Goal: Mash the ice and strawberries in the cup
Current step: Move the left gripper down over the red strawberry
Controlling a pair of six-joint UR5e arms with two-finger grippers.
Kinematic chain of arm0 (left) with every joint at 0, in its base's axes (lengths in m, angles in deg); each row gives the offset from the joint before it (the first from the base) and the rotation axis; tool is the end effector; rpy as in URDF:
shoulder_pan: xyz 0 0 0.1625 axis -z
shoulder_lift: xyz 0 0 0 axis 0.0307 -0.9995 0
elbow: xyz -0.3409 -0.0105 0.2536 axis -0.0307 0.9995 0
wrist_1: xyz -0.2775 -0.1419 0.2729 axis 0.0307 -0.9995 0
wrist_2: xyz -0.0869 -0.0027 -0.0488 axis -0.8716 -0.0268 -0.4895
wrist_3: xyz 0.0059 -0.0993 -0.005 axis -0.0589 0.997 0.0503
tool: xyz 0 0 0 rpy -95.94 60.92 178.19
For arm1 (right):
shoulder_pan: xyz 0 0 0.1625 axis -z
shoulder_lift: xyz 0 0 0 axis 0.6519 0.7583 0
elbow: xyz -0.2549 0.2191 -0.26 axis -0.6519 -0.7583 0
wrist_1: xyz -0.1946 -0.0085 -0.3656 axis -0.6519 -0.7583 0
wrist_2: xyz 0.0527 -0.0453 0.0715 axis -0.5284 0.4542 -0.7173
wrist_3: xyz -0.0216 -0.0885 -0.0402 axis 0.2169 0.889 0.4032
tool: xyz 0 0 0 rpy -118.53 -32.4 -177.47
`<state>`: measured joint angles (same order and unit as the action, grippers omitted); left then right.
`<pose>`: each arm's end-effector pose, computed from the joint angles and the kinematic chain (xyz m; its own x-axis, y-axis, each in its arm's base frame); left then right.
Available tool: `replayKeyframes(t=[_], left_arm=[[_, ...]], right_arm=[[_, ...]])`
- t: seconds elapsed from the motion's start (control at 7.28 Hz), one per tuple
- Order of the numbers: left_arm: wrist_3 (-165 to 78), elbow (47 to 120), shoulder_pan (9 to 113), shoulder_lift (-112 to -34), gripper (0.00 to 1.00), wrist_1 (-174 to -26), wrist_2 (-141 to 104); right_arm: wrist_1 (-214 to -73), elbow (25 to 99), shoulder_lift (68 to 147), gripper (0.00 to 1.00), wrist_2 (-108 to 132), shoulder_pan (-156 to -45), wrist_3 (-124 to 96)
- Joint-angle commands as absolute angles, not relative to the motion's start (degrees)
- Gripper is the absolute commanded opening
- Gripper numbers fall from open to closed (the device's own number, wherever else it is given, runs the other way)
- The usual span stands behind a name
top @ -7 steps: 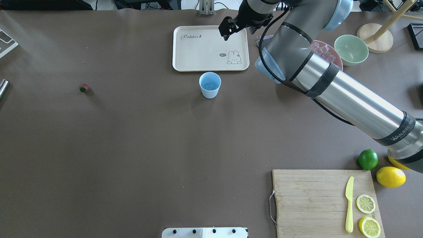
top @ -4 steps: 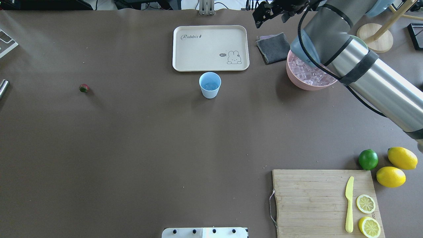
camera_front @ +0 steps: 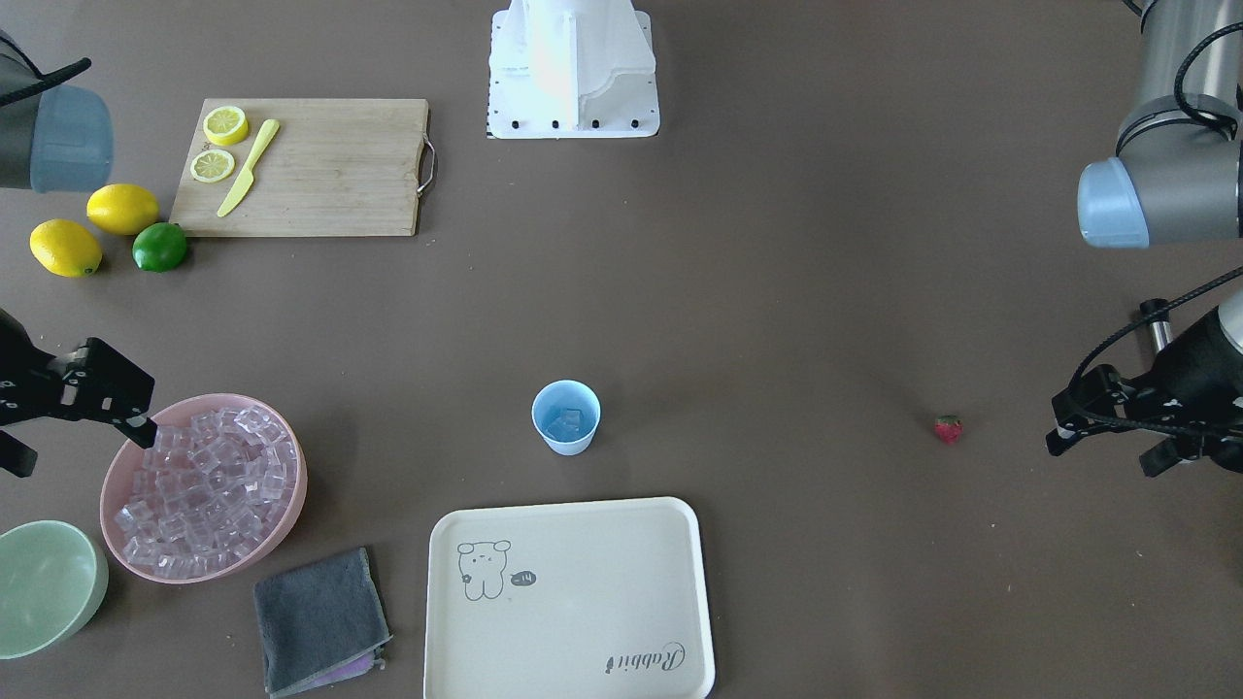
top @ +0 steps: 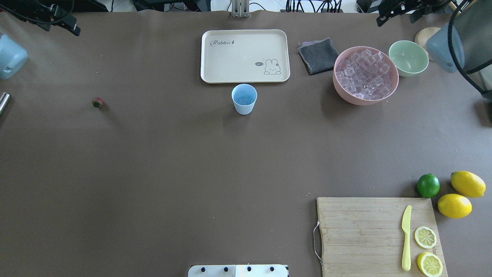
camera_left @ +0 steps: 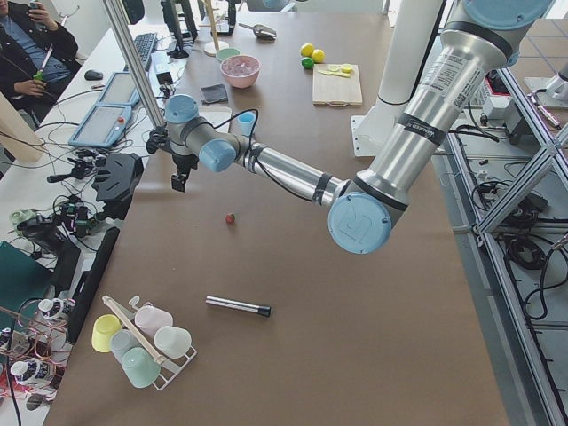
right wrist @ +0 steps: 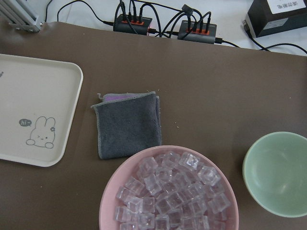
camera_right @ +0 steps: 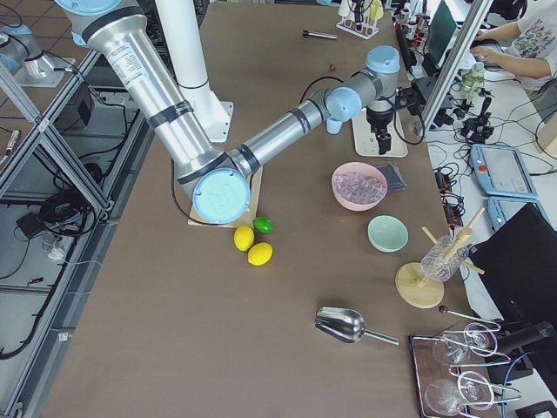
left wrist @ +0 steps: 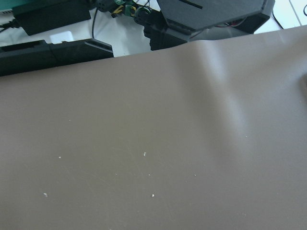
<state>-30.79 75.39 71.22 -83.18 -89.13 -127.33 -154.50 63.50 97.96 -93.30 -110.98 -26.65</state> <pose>0.1809 -0.6780 0.3775 0.6314 0.2331 -0.7396 0.0187 0.9489 0.3150 -0.1560 -0.6465 0.3127 0.6630 -0.1705 0.7289 -0.0614 0.9580 0.2800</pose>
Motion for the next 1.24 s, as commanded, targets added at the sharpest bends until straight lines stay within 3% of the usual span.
replayKeyframes(t=[0.0,0.55,1.1], left_arm=[[-29.12,75.51,67.70,-85.71,0.98,-83.60,-127.39],[-26.48,73.84,63.90,-83.88,0.98,-84.38,-126.77],[-25.69,66.92,63.81,-79.74,0.98,-95.70,-126.60]], right_arm=[[-154.77,64.23,103.88,1.00,-94.81,-116.51,-21.22],[-154.07,71.33,114.44,1.00,-94.72,-120.49,-16.88],[-153.72,72.39,115.42,1.00,-94.20,-120.84,-16.79]])
